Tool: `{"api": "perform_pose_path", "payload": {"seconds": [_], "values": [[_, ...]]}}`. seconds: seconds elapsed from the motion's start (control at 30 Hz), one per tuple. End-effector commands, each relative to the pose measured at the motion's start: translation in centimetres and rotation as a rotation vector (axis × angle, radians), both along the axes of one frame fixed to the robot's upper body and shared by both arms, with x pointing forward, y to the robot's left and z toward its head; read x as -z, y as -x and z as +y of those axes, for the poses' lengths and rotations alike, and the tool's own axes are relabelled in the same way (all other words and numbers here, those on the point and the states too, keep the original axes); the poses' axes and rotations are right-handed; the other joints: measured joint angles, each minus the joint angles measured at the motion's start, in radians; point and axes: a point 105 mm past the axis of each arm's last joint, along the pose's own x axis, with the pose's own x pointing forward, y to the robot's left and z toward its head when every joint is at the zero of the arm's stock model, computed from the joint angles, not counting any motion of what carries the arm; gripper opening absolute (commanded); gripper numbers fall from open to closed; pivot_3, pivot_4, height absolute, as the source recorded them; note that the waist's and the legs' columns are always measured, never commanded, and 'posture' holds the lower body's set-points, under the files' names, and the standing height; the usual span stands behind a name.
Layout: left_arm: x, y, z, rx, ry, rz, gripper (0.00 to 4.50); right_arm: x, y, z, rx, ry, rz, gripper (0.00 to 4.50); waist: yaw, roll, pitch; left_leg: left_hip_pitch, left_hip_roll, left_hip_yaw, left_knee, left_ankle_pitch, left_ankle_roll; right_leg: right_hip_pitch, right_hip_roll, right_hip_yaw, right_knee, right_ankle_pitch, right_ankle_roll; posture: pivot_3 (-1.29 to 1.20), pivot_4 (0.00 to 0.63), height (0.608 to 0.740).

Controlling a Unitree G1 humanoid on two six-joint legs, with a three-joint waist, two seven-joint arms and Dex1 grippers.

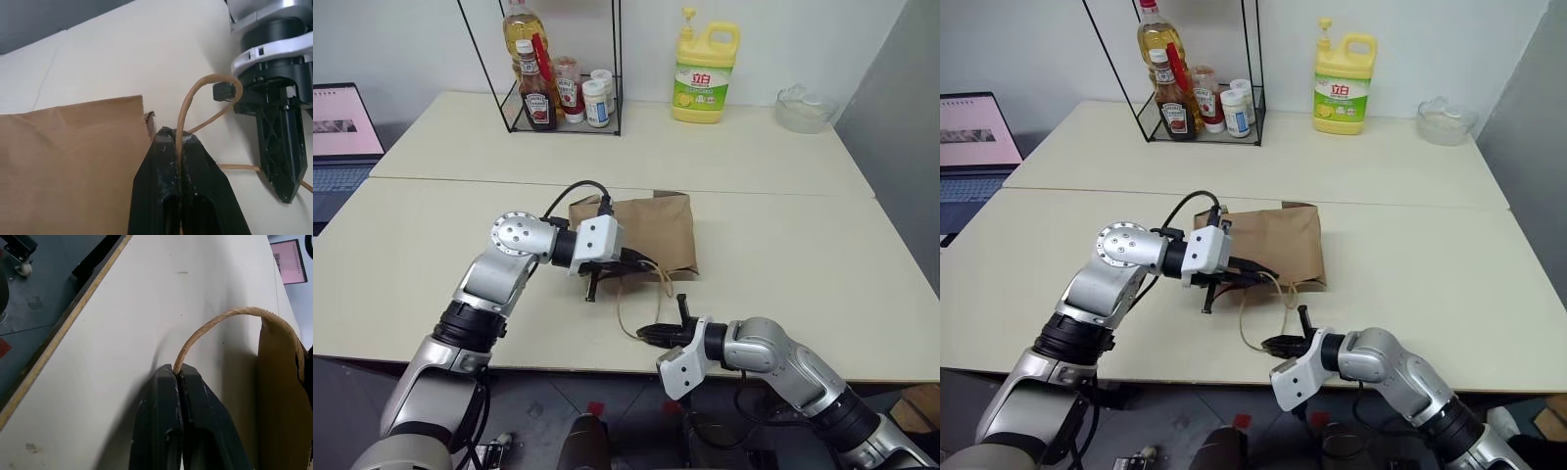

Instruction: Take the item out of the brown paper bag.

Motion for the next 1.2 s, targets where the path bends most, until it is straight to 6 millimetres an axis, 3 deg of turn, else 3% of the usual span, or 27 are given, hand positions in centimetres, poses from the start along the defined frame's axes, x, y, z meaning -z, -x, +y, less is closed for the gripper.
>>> {"api": "perform_pose_path", "payload": {"seconds": [0.03, 0.2, 0.63, 0.87, 1.03, 1.2], "values": [[-2.9, -0.4, 0.2, -0.038, 0.063, -0.042, 0.00, 2.0, 0.3, -1.1, 0.027, 0.089, 0.085, 0.03, 0.000, 0.000, 0.000, 0.000, 0.000, 0.000, 0.000, 0.000, 0.000, 0.000, 0.000, 0.000, 0.000, 0.000, 0.000, 0.00, 0.150, 0.740], [-5.7, -2.2, 0.7, -0.135, 0.152, -0.005, 0.00, 3.5, 1.1, -1.6, 0.038, 0.154, 0.173, 0.03, 0.001, 0.000, 0.000, -0.001, 0.000, 0.000, 0.000, 0.000, 0.000, 0.000, 0.000, 0.000, -0.001, 0.000, 0.000, 0.00, 0.150, 0.740], [-10.7, -5.7, -0.2, -0.228, 0.287, 0.028, 0.00, 4.7, 2.4, -2.1, 0.037, 0.235, 0.244, 0.03, 0.002, 0.000, 0.000, -0.001, -0.001, -0.001, -0.001, 0.000, 0.000, 0.001, -0.001, -0.001, -0.005, 0.000, 0.000, 0.00, 0.150, 0.740], [-11.3, -5.4, -1.2, -0.198, 0.295, 0.028, 0.00, 4.4, 2.1, -1.8, 0.056, 0.214, 0.230, 0.03, 0.001, 0.000, 0.000, -0.001, -0.001, -0.001, -0.002, -0.001, -0.001, 0.002, -0.001, -0.002, -0.008, 0.000, 0.000, 0.00, 0.150, 0.740], [-11.9, -4.8, -1.6, -0.172, 0.341, 0.061, 0.00, 2.3, 0.8, -1.6, 0.116, 0.095, 0.192, 0.03, 0.001, 0.000, 0.000, -0.002, -0.001, -0.001, -0.002, -0.001, -0.001, 0.002, -0.001, -0.002, -0.008, 0.000, 0.000, 0.00, 0.150, 0.740], [-12.2, -4.2, -1.7, -0.145, 0.358, 0.083, 0.00, -0.7, -0.1, -1.8, 0.140, -0.026, 0.098, 1.26, 0.002, 0.000, 0.000, -0.003, -0.001, -0.002, -0.002, -0.001, -0.001, 0.002, -0.002, -0.002, -0.009, 0.000, 0.000, 0.00, 0.150, 0.740]]}}
